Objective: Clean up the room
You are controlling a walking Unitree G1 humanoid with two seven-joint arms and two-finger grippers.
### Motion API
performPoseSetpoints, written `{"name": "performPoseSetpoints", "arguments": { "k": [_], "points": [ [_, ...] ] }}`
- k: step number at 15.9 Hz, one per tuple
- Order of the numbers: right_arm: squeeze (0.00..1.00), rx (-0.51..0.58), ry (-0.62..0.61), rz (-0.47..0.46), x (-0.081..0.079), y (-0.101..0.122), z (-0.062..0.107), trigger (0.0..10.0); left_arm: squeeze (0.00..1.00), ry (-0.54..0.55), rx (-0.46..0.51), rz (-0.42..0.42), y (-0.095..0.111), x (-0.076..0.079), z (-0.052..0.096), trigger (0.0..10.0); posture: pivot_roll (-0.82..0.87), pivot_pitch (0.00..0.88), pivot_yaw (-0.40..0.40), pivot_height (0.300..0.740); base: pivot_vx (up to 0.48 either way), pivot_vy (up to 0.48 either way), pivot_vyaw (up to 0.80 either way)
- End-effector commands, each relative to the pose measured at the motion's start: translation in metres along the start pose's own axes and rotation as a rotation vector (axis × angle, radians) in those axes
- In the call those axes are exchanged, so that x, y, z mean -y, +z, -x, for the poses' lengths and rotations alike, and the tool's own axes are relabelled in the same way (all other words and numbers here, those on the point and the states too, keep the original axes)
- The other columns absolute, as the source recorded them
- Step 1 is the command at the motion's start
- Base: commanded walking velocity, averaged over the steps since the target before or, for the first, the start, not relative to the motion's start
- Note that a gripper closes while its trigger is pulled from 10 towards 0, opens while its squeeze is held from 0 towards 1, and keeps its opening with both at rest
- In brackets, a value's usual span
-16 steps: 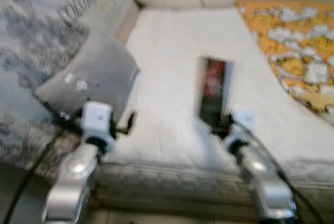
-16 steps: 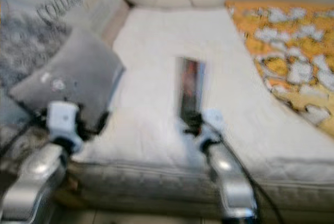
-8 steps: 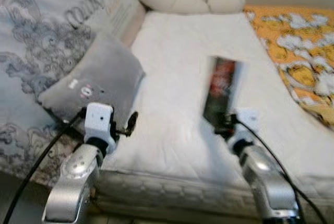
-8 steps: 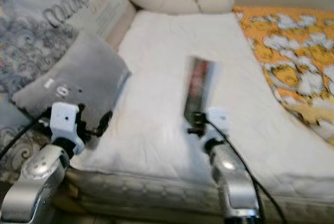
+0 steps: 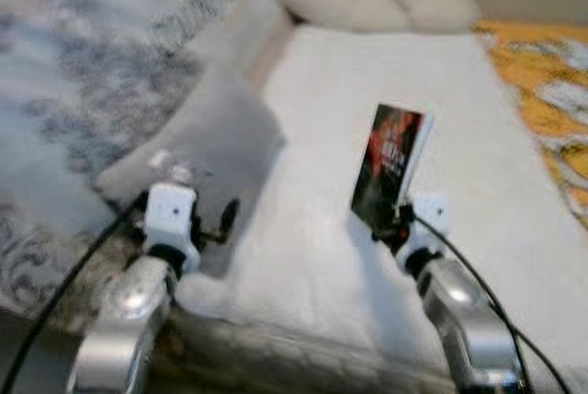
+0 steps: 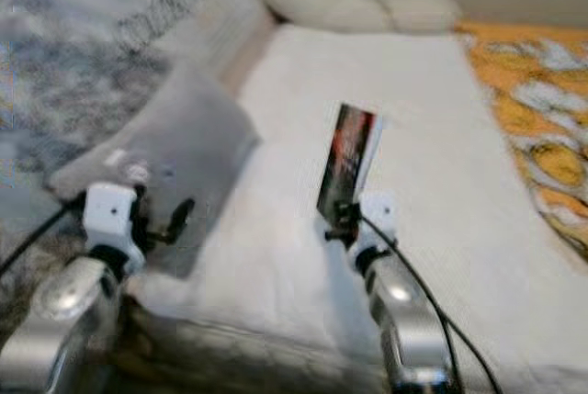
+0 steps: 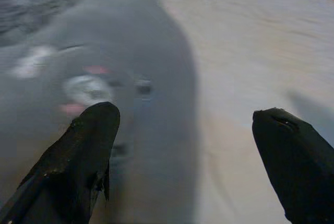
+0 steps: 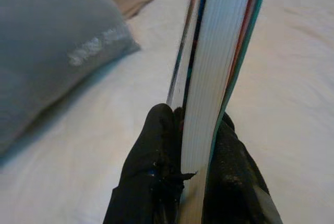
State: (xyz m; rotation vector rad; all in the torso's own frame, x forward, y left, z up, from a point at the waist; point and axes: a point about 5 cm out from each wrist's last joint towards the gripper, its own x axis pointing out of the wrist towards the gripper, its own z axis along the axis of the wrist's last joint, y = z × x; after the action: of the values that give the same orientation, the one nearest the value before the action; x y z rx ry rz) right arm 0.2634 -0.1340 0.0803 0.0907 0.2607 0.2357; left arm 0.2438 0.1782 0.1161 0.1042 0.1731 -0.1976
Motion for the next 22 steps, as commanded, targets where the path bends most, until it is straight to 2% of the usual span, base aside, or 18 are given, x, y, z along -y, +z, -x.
{"name": "performPoseSetpoints", "arguments": {
  "k": [1,5,9,10,12,13,15,18,22],
  "points": [
    [0.00,0.054,0.032,0.012,-0.006,0.012,-0.001,10.0,0.14,-0.013,0.009,-0.003,0.003,0.003,-0.001,10.0,0.04,0.000,0.006,0.740,0.255,0.000,0.00],
    [0.00,0.039,0.052,-0.014,-0.007,0.011,-0.002,10.0,0.12,-0.062,0.012,-0.007,0.003,0.009,0.000,10.0,0.04,0.000,0.008,0.740,0.000,0.000,0.00],
    [0.00,-0.053,0.078,-0.035,-0.011,0.006,-0.015,10.0,0.11,-0.105,-0.008,-0.016,0.001,0.012,0.000,10.0,0.03,0.000,0.021,0.740,0.000,0.000,0.00],
    [0.00,-0.073,0.100,-0.055,-0.014,0.008,-0.023,10.0,0.12,-0.150,-0.026,-0.038,0.000,0.014,-0.001,10.0,0.03,0.000,0.023,0.740,0.000,0.000,0.00],
    [0.00,-0.103,0.141,-0.123,-0.021,0.015,-0.037,10.0,0.11,-0.210,-0.043,-0.057,-0.001,0.016,-0.002,10.0,0.04,0.000,0.025,0.740,0.000,0.000,0.00],
    [0.00,-0.150,0.169,-0.220,-0.025,0.017,-0.048,10.0,0.12,-0.230,-0.048,-0.070,0.000,0.016,-0.004,10.0,0.04,0.000,0.028,0.740,0.000,0.000,0.00],
    [0.00,-0.246,0.203,-0.259,-0.028,0.013,-0.058,10.0,0.12,-0.230,-0.050,-0.075,0.001,0.013,-0.006,10.0,0.04,0.000,0.030,0.740,0.000,0.000,0.00],
    [0.00,-0.390,0.216,-0.313,-0.021,0.008,-0.077,10.0,0.11,-0.294,-0.058,-0.093,0.006,0.012,-0.011,10.0,0.06,0.000,0.024,0.740,0.000,0.000,0.00],
    [0.00,-0.516,0.250,-0.458,-0.013,0.003,-0.083,10.0,0.11,-0.402,-0.080,-0.110,0.010,0.017,-0.015,10.0,0.08,0.000,0.038,0.740,0.000,0.000,0.00]
  ]
}}
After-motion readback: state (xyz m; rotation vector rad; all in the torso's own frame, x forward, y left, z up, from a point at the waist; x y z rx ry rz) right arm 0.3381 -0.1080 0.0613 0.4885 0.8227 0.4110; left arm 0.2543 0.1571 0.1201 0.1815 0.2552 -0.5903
